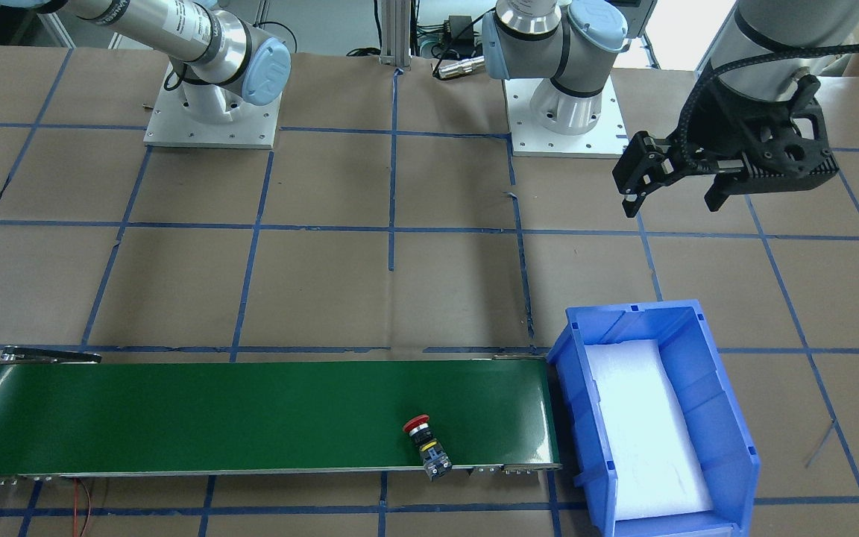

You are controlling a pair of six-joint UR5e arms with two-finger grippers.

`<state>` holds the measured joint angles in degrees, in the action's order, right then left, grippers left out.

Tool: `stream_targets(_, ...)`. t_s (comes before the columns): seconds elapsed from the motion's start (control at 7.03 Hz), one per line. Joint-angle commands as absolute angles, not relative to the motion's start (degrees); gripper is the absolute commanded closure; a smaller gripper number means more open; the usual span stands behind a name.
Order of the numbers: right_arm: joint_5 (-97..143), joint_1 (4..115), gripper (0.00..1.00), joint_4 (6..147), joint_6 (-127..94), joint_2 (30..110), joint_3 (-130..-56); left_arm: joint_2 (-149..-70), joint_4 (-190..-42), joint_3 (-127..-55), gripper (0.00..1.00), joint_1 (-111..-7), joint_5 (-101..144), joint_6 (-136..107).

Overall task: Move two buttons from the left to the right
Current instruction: 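Carry the yellow button into the far blue bin and release it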

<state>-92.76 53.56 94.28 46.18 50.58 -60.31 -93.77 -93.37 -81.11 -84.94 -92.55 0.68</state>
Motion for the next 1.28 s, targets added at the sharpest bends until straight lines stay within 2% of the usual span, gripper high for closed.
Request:
stream_targets(0.0, -92.38, 53.53, 0.91, 96.76, 46.23, 48.17, -60.47, -93.78, -93.34, -81.12, 0.0, -84.99, -92.64, 0.62)
stream_targets(1.14, -92.2, 53.53, 0.91, 98.96, 46.14, 45.62, -60.56, -93.78, -93.34, -81.12, 0.0, -85.08, -92.64, 0.62)
